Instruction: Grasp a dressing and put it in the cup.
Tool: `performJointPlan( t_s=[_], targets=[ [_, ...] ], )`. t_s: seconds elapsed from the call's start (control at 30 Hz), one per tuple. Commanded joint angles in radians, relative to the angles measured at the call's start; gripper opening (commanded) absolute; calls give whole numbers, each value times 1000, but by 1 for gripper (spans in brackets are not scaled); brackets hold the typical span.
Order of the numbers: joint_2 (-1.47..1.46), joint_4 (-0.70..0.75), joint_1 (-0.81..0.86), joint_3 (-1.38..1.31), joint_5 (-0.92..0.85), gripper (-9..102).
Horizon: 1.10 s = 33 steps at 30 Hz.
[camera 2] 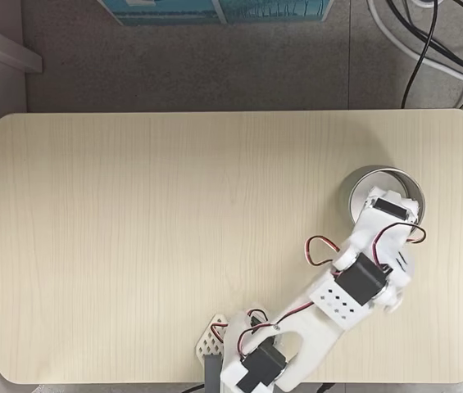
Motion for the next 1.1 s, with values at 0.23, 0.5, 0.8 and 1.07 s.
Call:
performJointPlan(
  t_s=[0.23, 0.5, 0.8, 1.07],
  targets=[
    [-80, -75, 18, -87, -31, 6],
    [-178, -117, 15, -156, -41, 30],
    [-160, -140, 20, -163, -32, 30],
    [-127, -156, 37, -130, -28, 30]
  ],
)
